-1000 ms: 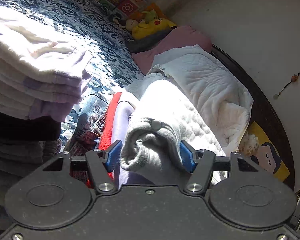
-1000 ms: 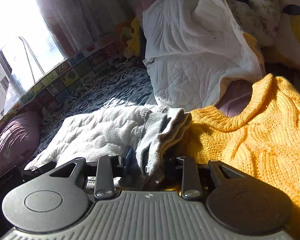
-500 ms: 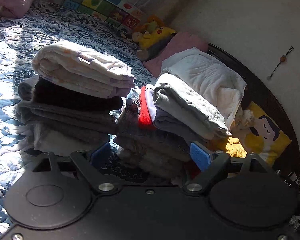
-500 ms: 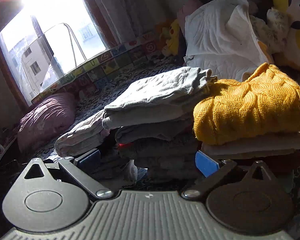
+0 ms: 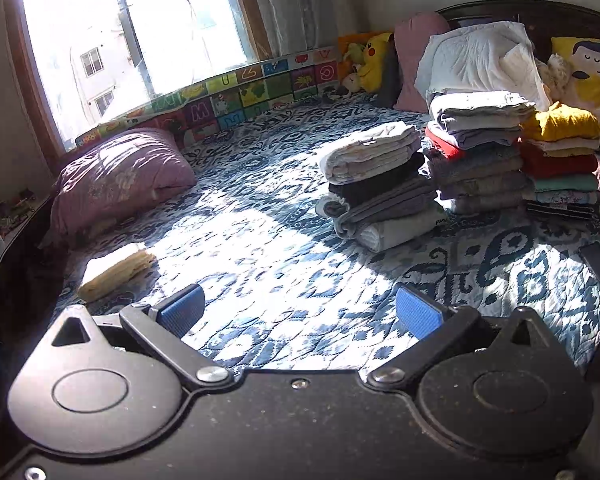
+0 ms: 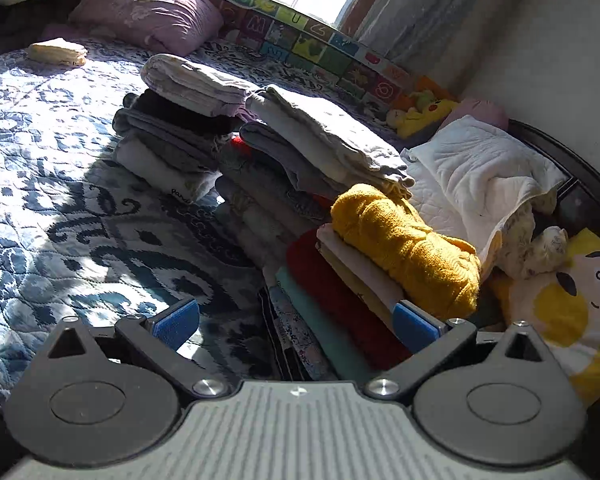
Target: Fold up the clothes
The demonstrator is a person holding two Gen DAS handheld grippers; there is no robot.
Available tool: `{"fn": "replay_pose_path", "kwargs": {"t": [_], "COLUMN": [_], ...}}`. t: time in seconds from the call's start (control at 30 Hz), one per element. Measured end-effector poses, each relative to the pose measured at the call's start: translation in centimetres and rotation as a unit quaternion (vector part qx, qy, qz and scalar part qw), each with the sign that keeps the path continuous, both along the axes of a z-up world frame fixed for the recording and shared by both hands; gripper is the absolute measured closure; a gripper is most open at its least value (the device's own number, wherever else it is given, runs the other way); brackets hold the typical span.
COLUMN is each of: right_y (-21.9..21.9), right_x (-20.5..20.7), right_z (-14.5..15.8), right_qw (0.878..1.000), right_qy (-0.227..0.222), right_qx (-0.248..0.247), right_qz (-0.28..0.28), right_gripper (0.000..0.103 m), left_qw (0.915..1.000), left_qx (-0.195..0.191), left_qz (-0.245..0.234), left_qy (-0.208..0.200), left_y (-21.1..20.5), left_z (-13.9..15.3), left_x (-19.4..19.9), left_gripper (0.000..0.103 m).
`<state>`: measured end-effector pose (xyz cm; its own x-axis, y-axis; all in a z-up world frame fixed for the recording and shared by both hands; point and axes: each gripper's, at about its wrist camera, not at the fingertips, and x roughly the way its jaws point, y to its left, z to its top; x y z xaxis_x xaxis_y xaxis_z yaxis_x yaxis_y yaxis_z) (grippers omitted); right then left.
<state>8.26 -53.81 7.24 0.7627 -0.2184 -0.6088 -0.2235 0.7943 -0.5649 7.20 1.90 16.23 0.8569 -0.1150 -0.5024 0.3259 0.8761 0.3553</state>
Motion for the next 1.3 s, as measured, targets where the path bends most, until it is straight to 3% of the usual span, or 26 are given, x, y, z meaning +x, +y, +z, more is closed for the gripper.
{"fn": "replay_pose_path", "kwargs": {"t": [0.03,0.07,0.13,0.2,0.27,0.33,0.4,0.47,0.5,0.53,0.6,0.7,0.8,0.97,1.1,1.2,1.3], "right_y": [-0.5,-0.8,0.0,2.3,6.2,10.4,14.0,16.8,18.1,18.9,21.2,24.0,25.4,26.8,27.9,28.5,29.0], "right_x": [-1.1,-2.0,-4.2,-6.3,-8.2,-9.4,-9.8,-10.0,-10.1,-10.2,-10.5,-11.4,-12.6,-14.1,-15.3,-16.1,-16.2], "right_z": [-0.7,-1.1,-2.1,-3.4,-5.3,-7.0,-8.3,-9.1,-9.5,-9.6,-9.6,-8.8,-7.8,-6.1,-4.7,-4.0,-4.0], "right_qw": [0.999,0.999,0.997,0.984,0.96,0.937,0.915,0.889,0.874,0.866,0.864,0.889,0.9,0.919,0.932,0.938,0.94], "right_qy": [0.014,0.03,0.051,0.059,0.057,0.065,0.076,0.089,0.095,0.098,0.104,0.096,0.084,0.057,0.019,-0.004,0.006], "right_qx": [-0.035,-0.033,0.051,0.165,0.27,0.342,0.396,0.45,0.477,0.49,0.491,0.446,0.426,0.39,0.36,0.344,0.34], "right_qz": [0.004,0.006,0.015,0.035,0.042,0.033,0.018,-0.008,-0.021,-0.03,-0.048,-0.047,-0.041,-0.034,-0.029,-0.033,-0.03], "right_gripper": [0.001,0.001,0.001,0.001,0.001,0.001,0.001,0.001,0.001,0.001,0.001,0.001,0.001,0.0,0.0,0.0,0.0], "left_qw": [0.9995,0.9987,0.9984,0.9991,0.9974,0.9916,0.9791,0.9567,0.946,0.9442,0.9517,0.9638,0.9692,0.9645,0.9639,0.9625,0.9596], "left_qx": [0.031,0.049,0.053,0.008,-0.039,-0.099,-0.174,-0.259,-0.288,-0.289,-0.263,-0.217,-0.195,-0.215,-0.201,-0.195,-0.204], "left_qz": [0.005,0.011,0.019,0.018,0.026,0.058,0.086,0.115,0.132,0.142,0.142,0.143,0.141,0.142,0.165,0.18,0.181], "left_qy": [-0.007,-0.008,0.007,0.037,0.054,0.06,0.062,0.066,0.068,0.07,0.07,0.06,0.054,0.058,0.054,0.057,0.07], "left_y": [0.9,1.6,2.4,2.4,1.6,0.9,0.8,0.8,0.5,0.0,-1.1,-2.6,-3.6,-4.4,-4.6,-4.5,-4.0], "left_z": [-0.3,-1.0,-3.3,-6.7,-10.3,-13.0,-14.1,-14.8,-15.0,-14.8,-14.2,-13.8,-13.8,-13.8,-13.4,-13.0,-13.0], "left_x": [-1.3,-2.5,-4.5,-6.3,-8.0,-9.5,-10.5,-11.2,-11.5,-11.7,-12.5,-14.1,-15.4,-16.7,-17.3,-17.4,-17.3], "left_gripper": [0.001,0.001,0.001,0.001,0.0,0.0,0.0,0.0,0.0,0.0,0.0,0.0,0.0,0.0,0.0,0.0,0.0]}}
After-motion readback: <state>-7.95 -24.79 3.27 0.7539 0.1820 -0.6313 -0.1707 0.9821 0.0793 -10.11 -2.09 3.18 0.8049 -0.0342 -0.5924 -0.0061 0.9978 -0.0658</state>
